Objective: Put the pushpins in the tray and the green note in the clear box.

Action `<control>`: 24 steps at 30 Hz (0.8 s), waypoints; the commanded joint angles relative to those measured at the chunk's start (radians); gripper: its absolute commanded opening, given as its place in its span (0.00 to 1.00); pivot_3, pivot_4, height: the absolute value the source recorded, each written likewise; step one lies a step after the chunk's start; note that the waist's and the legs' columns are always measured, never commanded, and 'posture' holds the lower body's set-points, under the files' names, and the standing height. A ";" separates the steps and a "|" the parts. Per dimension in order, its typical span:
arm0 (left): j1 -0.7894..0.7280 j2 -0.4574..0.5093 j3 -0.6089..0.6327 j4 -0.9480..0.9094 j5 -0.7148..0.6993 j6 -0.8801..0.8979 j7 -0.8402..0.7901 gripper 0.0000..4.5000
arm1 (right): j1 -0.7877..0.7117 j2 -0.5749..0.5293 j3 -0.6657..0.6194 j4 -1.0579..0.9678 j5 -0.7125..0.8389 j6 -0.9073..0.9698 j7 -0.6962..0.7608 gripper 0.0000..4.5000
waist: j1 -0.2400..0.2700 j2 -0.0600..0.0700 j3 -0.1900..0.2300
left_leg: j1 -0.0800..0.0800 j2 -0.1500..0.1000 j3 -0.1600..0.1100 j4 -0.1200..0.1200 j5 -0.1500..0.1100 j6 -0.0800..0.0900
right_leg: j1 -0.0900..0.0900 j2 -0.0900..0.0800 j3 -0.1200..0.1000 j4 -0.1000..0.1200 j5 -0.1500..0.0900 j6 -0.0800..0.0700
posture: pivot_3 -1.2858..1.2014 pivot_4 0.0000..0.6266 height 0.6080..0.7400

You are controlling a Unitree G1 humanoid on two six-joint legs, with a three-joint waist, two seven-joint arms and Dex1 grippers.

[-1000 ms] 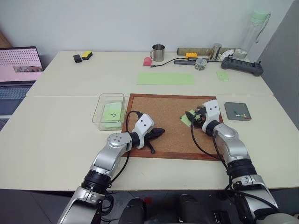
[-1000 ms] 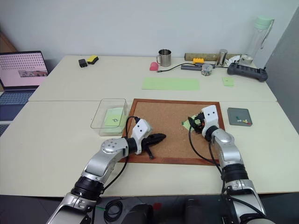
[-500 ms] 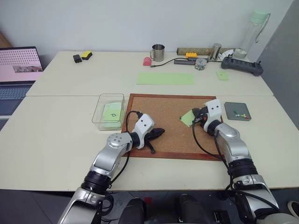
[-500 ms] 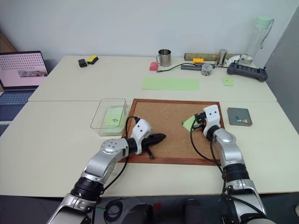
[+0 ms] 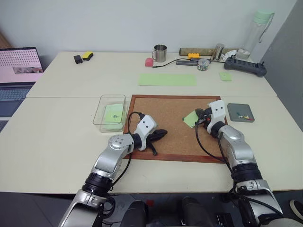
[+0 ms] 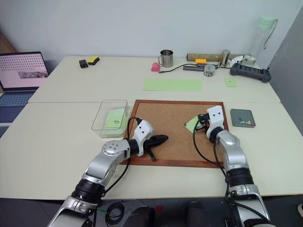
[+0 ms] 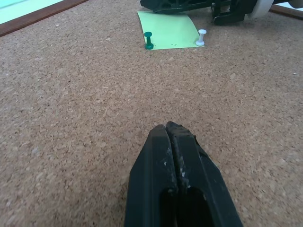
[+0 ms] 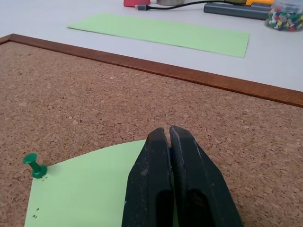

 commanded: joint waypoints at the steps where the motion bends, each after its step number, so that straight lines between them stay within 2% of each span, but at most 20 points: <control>1: 0.004 -0.007 -0.027 0.021 0.016 0.010 -0.003 0.00 | -0.016 0.005 -0.012 -0.140 0.040 0.004 0.012 0.01 | -0.001 0.000 0.000 | 0.000 0.000 0.000 0.000 0.000 0.000 | 0.000 0.000 0.000 0.000 0.000 0.000 | 0.52 0.24 1.00; 12: 0.004 -0.015 -0.032 0.030 0.021 0.014 -0.014 0.00 | 0.022 -0.023 -0.033 -0.239 0.065 0.051 0.013 0.01 | 0.001 0.000 0.000 | 0.000 0.000 0.000 0.000 0.000 0.000 | 0.000 0.000 0.000 0.000 0.000 0.000 | 0.52 0.24 1.00; 18: 0.015 -0.003 -0.032 0.023 0.020 0.020 -0.023 0.00 | 0.045 -0.089 -0.152 -0.305 0.076 0.085 -0.054 0.01 | 0.002 0.000 0.000 | 0.000 0.000 -0.001 0.000 0.000 0.000 | 0.000 0.000 0.000 0.000 0.000 0.000 | 0.52 0.24 1.00; 24: 0.013 0.000 -0.033 0.030 0.026 0.021 -0.024 0.00 | 0.060 -0.202 -0.278 -0.231 0.080 0.112 -0.115 0.01 | 0.003 0.000 0.000 | 0.000 0.000 0.001 0.000 0.000 0.000 | 0.001 0.000 0.000 -0.001 0.000 0.000 | 0.52 0.24 1.00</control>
